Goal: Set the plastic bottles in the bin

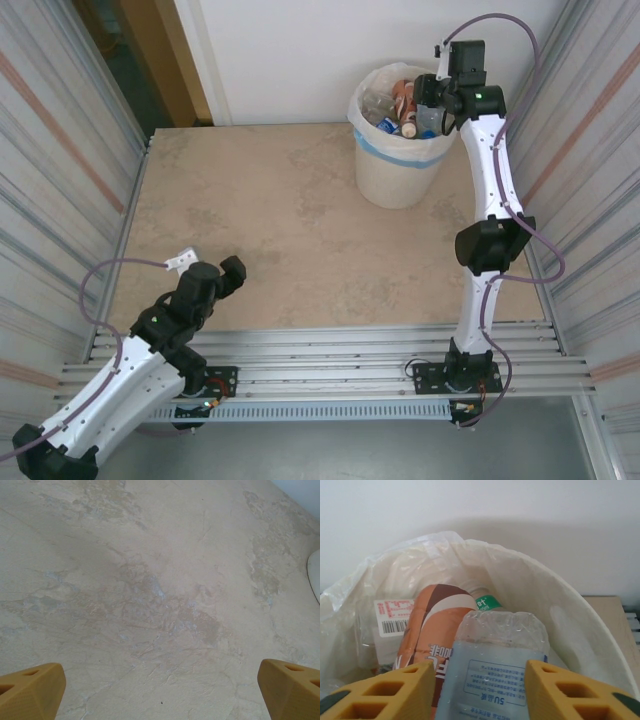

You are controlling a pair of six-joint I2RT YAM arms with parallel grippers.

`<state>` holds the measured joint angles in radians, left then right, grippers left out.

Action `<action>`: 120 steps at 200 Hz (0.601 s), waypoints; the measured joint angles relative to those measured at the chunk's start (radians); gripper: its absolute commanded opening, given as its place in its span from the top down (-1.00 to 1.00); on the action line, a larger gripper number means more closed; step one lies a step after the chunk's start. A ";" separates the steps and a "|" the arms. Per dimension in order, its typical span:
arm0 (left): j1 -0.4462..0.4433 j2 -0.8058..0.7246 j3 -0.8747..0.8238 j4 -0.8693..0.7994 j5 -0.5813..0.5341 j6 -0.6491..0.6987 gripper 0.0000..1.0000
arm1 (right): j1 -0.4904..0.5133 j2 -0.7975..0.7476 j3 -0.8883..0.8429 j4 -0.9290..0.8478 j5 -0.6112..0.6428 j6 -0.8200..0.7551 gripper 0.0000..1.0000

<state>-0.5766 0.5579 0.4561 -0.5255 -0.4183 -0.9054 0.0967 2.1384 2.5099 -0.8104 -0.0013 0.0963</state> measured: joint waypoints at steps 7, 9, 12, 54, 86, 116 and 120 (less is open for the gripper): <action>0.000 -0.001 0.000 0.000 0.000 0.000 -0.98 | -0.001 -0.002 -0.008 0.003 0.001 0.001 0.15; 0.000 -0.001 0.000 0.000 0.000 0.000 -0.97 | -0.001 -0.003 -0.010 0.004 0.001 0.001 0.16; 0.000 -0.002 0.000 0.000 0.000 0.000 -0.98 | -0.001 -0.004 -0.015 0.006 0.001 0.000 0.17; 0.000 -0.014 0.000 -0.002 -0.001 0.001 -0.97 | -0.007 -0.020 -0.088 0.042 -0.013 0.025 0.33; 0.000 -0.014 0.005 -0.002 -0.001 0.003 -0.97 | -0.008 -0.033 -0.116 0.063 -0.027 0.038 0.18; 0.000 -0.020 0.015 -0.003 -0.001 0.004 -0.97 | -0.013 -0.035 -0.122 0.069 -0.031 0.053 -0.04; 0.000 -0.021 0.016 -0.002 -0.001 0.004 -0.97 | -0.014 -0.038 -0.124 0.069 -0.030 0.054 -0.05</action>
<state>-0.5766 0.5369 0.4717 -0.5278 -0.4191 -0.9012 0.0830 2.1002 2.3856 -0.7414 -0.0315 0.1505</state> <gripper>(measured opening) 0.986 0.501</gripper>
